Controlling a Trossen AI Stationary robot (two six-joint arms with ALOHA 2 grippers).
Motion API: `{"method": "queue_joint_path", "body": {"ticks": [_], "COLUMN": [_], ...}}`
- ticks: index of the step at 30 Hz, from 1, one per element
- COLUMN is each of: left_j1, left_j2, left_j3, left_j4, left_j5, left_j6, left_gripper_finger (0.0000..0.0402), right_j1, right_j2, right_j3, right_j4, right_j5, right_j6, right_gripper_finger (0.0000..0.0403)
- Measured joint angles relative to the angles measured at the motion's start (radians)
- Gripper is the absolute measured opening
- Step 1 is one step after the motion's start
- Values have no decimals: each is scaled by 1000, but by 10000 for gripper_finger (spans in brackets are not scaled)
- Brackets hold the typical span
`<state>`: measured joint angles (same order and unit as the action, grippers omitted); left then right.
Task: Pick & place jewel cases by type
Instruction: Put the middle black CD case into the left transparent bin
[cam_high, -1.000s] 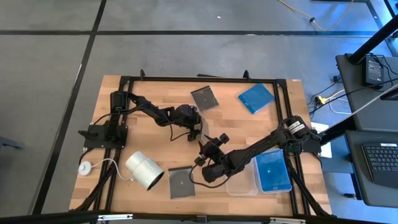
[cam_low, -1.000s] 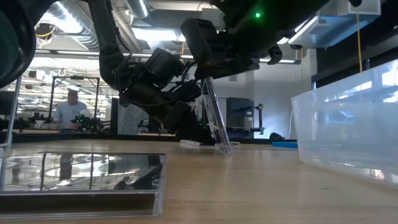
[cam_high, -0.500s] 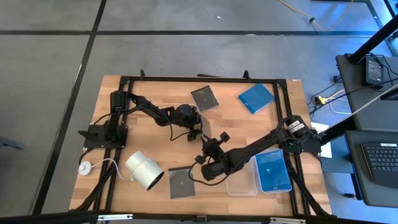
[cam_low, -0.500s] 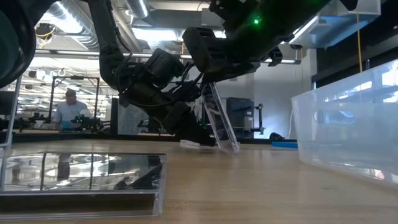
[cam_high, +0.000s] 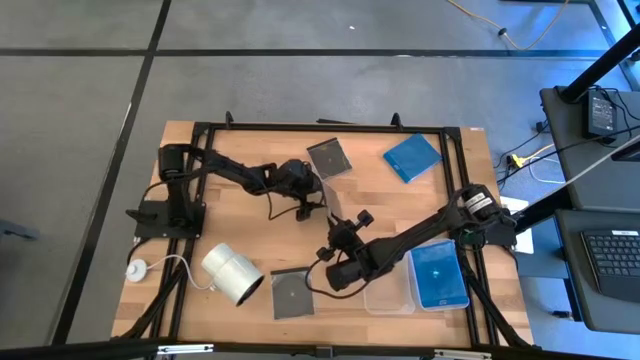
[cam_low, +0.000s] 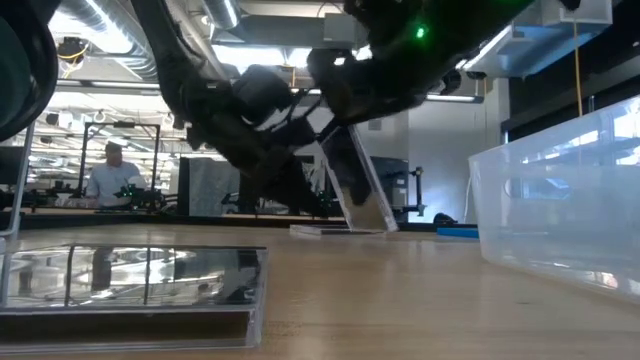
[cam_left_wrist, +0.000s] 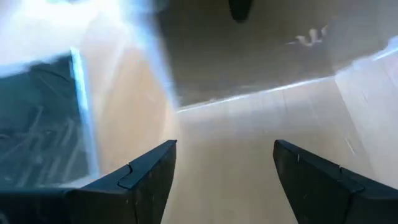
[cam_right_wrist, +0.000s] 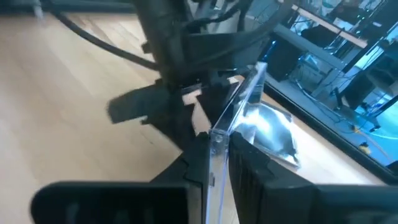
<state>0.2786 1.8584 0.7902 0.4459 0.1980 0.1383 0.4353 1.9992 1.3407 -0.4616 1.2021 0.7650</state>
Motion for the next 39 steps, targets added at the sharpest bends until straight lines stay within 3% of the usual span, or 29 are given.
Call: {"method": "queue_joint_path", "body": {"ticks": [10, 16, 25, 30, 35, 39], "left_j1": [53, 80, 82, 82, 82, 82], "left_j2": [-202, -318, -353, -351, -350, -350], "left_j3": [-63, -172, -263, -264, -264, -264], "left_j4": [-90, -2, 79, 74, 75, 75], "left_j5": [8, 7, 6, 6, 6, 6], "left_j6": [25, 17, -61, -76, -76, -92], "left_gripper_finger": [265, 265, 265, 265, 265, 265], "right_j1": [65, 118, 210, 239, 249, 249], "right_j2": [-157, -297, -600, -756, -830, -844], "right_j3": [7, 7, 7, 8, 8, 8], "right_j4": [-344, -535, -583, -600, -606, -596], "right_j5": [60, 46, -164, -406, -644, -736], "right_j6": [236, 357, 359, 459, 516, 526], "right_gripper_finger": [48, 48, 48, 48, 48, 48]}}
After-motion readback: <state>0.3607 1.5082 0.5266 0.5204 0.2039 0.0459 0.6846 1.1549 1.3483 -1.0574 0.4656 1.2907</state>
